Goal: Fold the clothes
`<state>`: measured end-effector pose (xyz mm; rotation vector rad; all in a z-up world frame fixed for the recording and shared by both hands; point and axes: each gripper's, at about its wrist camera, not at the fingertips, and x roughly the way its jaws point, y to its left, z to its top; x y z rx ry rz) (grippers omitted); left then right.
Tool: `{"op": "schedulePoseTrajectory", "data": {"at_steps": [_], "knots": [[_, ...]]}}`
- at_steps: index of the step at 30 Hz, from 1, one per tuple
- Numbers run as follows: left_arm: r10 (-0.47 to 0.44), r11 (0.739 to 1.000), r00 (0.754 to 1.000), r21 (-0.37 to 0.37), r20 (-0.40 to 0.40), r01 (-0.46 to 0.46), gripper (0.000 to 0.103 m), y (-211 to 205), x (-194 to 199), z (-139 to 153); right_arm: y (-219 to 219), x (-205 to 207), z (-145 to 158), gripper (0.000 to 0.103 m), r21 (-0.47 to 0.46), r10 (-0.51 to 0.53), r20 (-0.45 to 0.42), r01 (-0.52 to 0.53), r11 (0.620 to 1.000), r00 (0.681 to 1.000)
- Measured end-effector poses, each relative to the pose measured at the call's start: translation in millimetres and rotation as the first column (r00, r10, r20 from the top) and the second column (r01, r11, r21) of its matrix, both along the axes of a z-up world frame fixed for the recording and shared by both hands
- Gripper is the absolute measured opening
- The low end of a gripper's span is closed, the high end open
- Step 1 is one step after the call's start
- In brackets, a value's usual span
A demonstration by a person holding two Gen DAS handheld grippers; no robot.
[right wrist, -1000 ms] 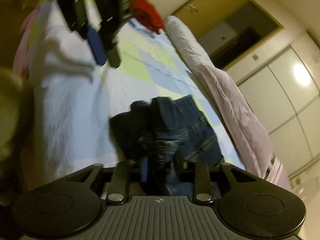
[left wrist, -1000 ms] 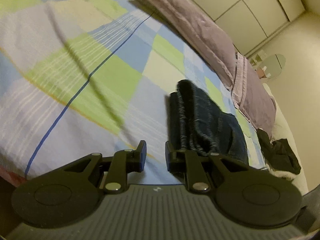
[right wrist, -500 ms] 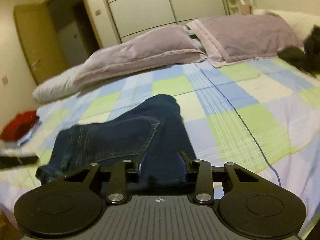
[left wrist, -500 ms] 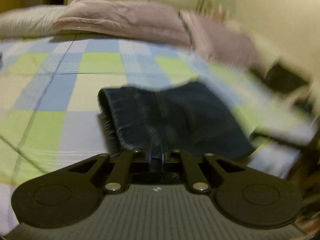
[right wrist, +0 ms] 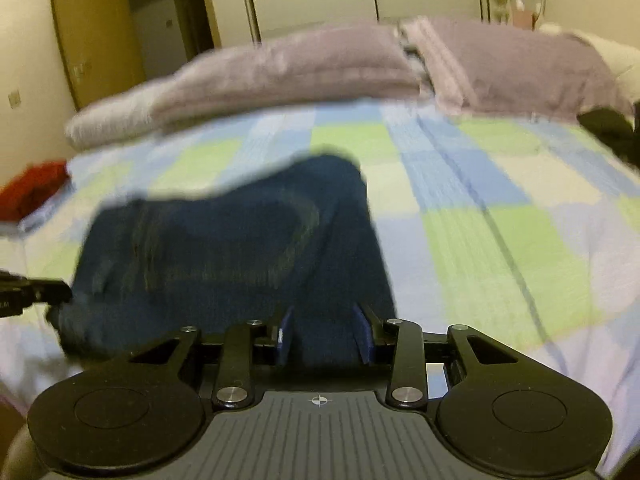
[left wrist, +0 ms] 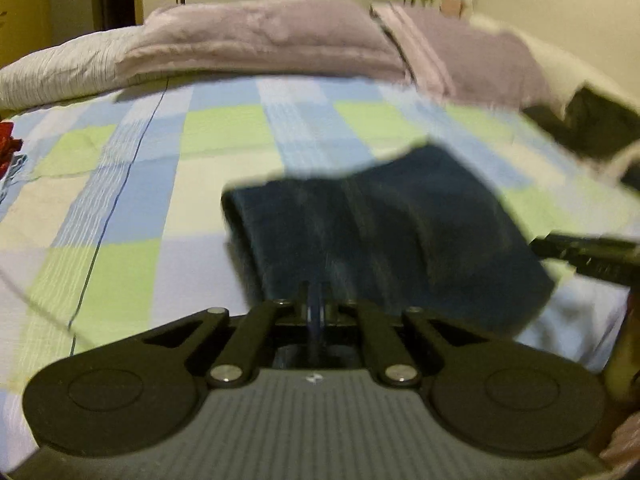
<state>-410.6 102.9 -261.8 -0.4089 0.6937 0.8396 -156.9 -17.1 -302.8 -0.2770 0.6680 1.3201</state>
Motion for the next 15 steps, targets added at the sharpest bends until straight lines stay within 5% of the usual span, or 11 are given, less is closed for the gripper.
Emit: {"op": "schedulePoseTrajectory", "data": {"at_steps": [5, 11, 15], "knots": [[-0.064, 0.998, 0.997, 0.015, 0.038, 0.064, 0.004, 28, 38, 16, 42, 7, 17, 0.037, 0.049, 0.030, -0.027, -0.029, 0.998, 0.999], [-0.088, 0.996, 0.983, -0.031, -0.162, 0.085, 0.003, 45, 87, -44, 93, -11, -21, 0.037, -0.079, 0.077, 0.053, -0.072, 0.994, 0.996], [-0.051, 0.997, 0.994, -0.067, -0.097, 0.044, 0.003, 48, 76, -39, 93, -8, -26, 0.037, -0.082, 0.097, 0.072, -0.091, 0.992, 0.993]]}}
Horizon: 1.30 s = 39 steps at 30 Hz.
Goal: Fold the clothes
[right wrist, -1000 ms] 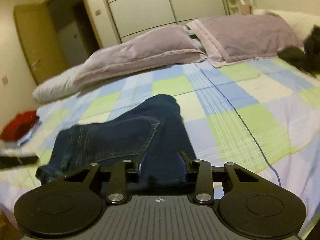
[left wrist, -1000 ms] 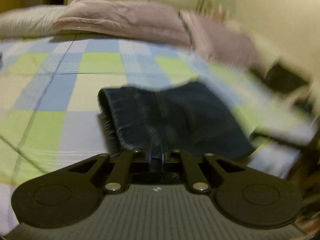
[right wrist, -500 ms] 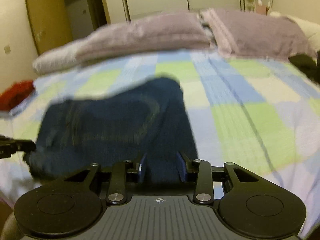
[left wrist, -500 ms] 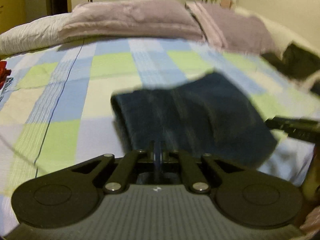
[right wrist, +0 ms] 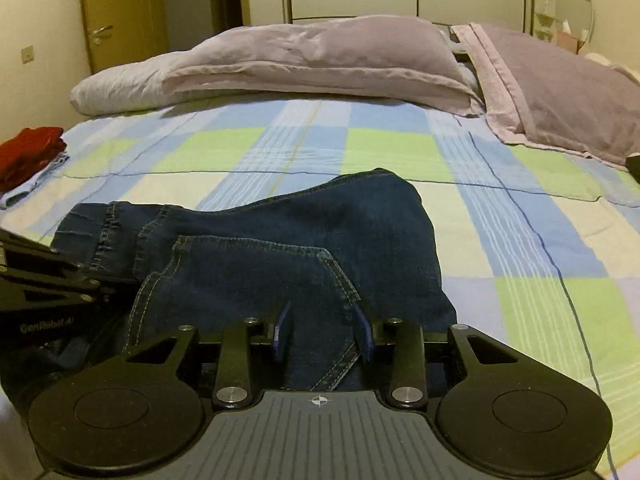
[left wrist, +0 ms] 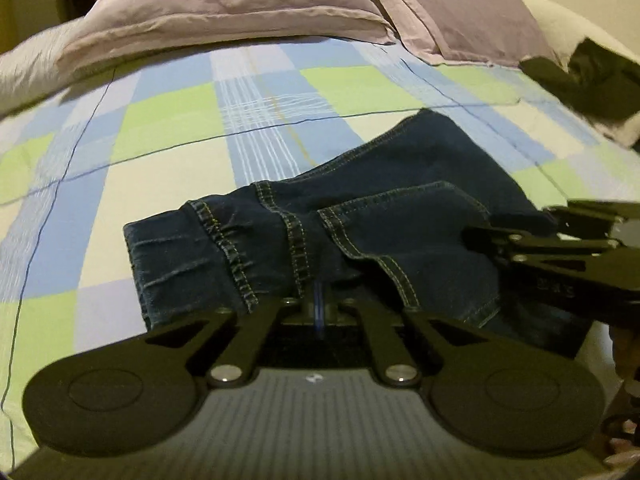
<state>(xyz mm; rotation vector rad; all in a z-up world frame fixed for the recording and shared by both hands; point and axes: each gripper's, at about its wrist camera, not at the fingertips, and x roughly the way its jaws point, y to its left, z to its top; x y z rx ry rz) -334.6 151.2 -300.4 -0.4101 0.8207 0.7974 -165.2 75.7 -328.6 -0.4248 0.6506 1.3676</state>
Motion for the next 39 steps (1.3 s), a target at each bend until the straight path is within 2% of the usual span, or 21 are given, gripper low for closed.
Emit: {"op": "schedulePoseTrajectory", "data": {"at_steps": [3, 5, 7, 8, 10, 12, 14, 19, 21, 23, 25, 27, 29, 31, 36, 39], "knots": [[0.014, 1.000, 0.999, 0.020, 0.041, -0.015, 0.002, -9, -12, 16, -16, 4, 12, 0.037, 0.022, -0.012, -0.022, 0.012, 1.000, 1.000], [0.007, 1.000, 0.993, -0.004, 0.117, -0.007, 0.003, -16, -20, 23, -34, 3, 22, 0.037, 0.060, 0.006, -0.049, -0.003, 0.998, 0.999], [-0.006, 0.999, 0.991, -0.046, 0.133, 0.012, 0.003, -15, -17, 18, -44, -1, 22, 0.037, 0.067, 0.033, -0.073, -0.028, 0.997, 0.997], [-0.003, 0.999, 0.998, -0.049, 0.069, 0.007, 0.003, -18, -11, 7, -43, -4, 16, 0.037, 0.047, 0.047, -0.075, -0.044, 0.998, 0.996], [-0.006, 1.000, 1.000, -0.003, 0.027, 0.006, 0.004, -25, -7, -5, -40, -11, 5, 0.037, 0.022, 0.056, -0.043, -0.055, 0.998, 0.997], [0.021, 1.000, 0.999, 0.011, 0.031, -0.021, 0.004, -31, -11, 2, -38, -16, -1, 0.037, 0.017, 0.058, -0.010, -0.058, 0.998, 0.998], [0.048, 0.998, 0.998, 0.028, 0.041, -0.049, 0.004, -40, -20, 15, -41, -14, 11, 0.037, -0.002, 0.043, -0.030, -0.043, 0.999, 0.999], [0.067, 0.996, 0.996, 0.046, 0.061, -0.070, 0.004, -72, -54, 30, -94, -22, 34, 0.037, 0.085, 0.004, -0.007, -0.003, 0.996, 1.000], [0.072, 0.997, 0.996, 0.038, 0.045, -0.074, 0.007, -77, -60, 24, -106, -25, 27, 0.037, 0.053, -0.019, 0.004, 0.018, 0.998, 1.000], [0.086, 0.996, 0.996, 0.028, 0.038, -0.087, 0.008, -77, -60, 17, -101, -24, 8, 0.037, -0.038, -0.031, -0.004, 0.031, 0.999, 0.999], [0.097, 0.994, 0.995, 0.054, 0.034, -0.098, 0.007, -82, -58, 28, -100, -21, 3, 0.037, -0.026, -0.041, -0.022, 0.041, 0.999, 0.999], [0.091, 0.992, 0.995, 0.087, 0.041, -0.094, 0.007, -92, -60, 40, -103, -24, 19, 0.037, -0.029, -0.054, -0.020, 0.053, 0.998, 0.998], [0.102, 0.992, 0.994, 0.076, 0.039, -0.105, 0.008, -101, -66, 45, -114, -28, 35, 0.037, 0.012, -0.043, -0.038, 0.044, 0.999, 0.998], [0.131, 0.989, 0.991, 0.062, 0.021, -0.132, 0.008, -111, -71, 47, -125, -33, 42, 0.037, 0.015, -0.046, -0.049, 0.047, 0.999, 0.998], [0.159, 0.986, 0.987, 0.060, -0.006, -0.158, 0.008, -137, -82, 51, -145, -43, 41, 0.037, -0.064, -0.088, -0.096, 0.082, 0.995, 0.991], [0.164, 0.984, 0.986, 0.073, -0.007, -0.163, 0.013, -152, -90, 58, -157, -49, 44, 0.038, -0.086, -0.103, -0.106, 0.094, 0.992, 0.989]]}}
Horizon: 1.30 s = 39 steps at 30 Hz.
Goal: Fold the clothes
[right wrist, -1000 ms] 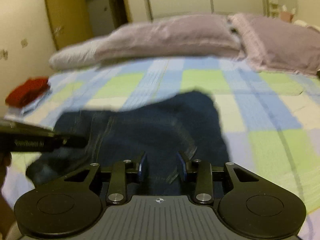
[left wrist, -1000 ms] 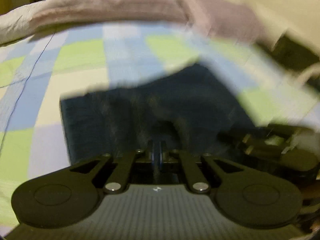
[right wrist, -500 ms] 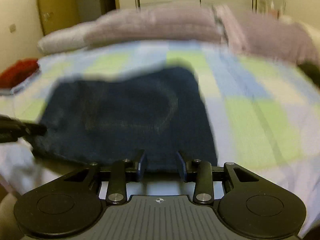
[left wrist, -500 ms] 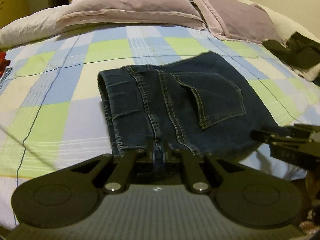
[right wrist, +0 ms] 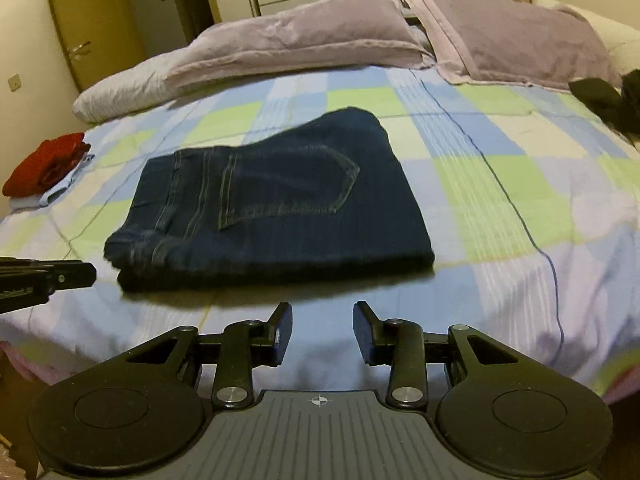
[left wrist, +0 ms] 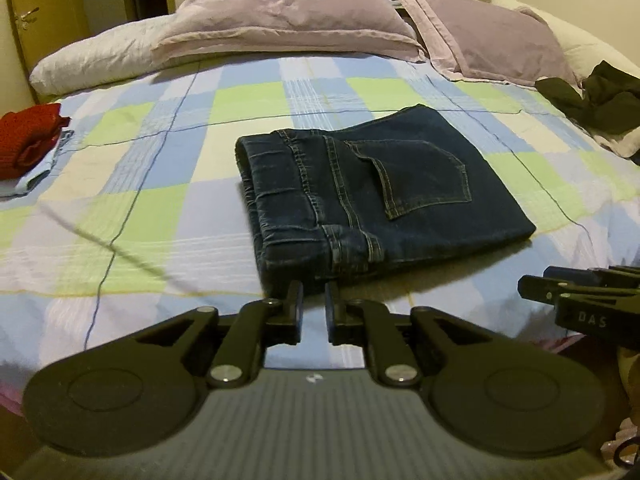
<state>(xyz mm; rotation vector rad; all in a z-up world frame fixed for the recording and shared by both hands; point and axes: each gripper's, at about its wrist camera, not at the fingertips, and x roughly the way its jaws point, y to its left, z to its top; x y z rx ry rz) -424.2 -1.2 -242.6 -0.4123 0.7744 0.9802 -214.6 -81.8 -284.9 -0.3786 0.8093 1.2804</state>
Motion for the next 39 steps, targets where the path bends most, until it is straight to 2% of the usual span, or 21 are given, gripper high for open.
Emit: {"op": "schedulePoseTrajectory", "data": {"at_steps": [2, 19, 25, 31, 34, 39], "knots": [[0.001, 1.000, 1.000, 0.015, -0.001, -0.001, 0.016, -7, -4, 6, -6, -4, 5, 0.038, 0.006, -0.007, 0.001, 0.007, 1.000, 1.000], [0.000, 0.996, 0.999, 0.090, 0.047, -0.004, 0.019, -54, -33, 31, -45, -35, 33, 0.038, 0.063, -0.011, 0.025, 0.009, 0.998, 1.000], [-0.023, 0.997, 0.994, 0.079, 0.109, 0.014, 0.019, -58, -46, 30, -54, -37, 36, 0.038, 0.081, -0.026, 0.026, 0.024, 0.996, 0.999], [-0.029, 0.999, 0.989, 0.045, 0.147, 0.022, 0.018, -50, -54, 17, -58, -22, 27, 0.038, 0.077, -0.087, -0.048, 0.091, 0.993, 0.995], [-0.041, 0.999, 0.984, 0.037, 0.173, 0.035, 0.011, -38, -56, 11, -58, -11, 18, 0.038, 0.079, -0.120, -0.107, 0.129, 0.988, 0.987], [-0.078, 0.997, 0.981, 0.042, 0.178, 0.071, 0.010, -4, -38, 1, -43, 7, 5, 0.038, 0.076, -0.175, -0.145, 0.187, 0.979, 0.974]]}}
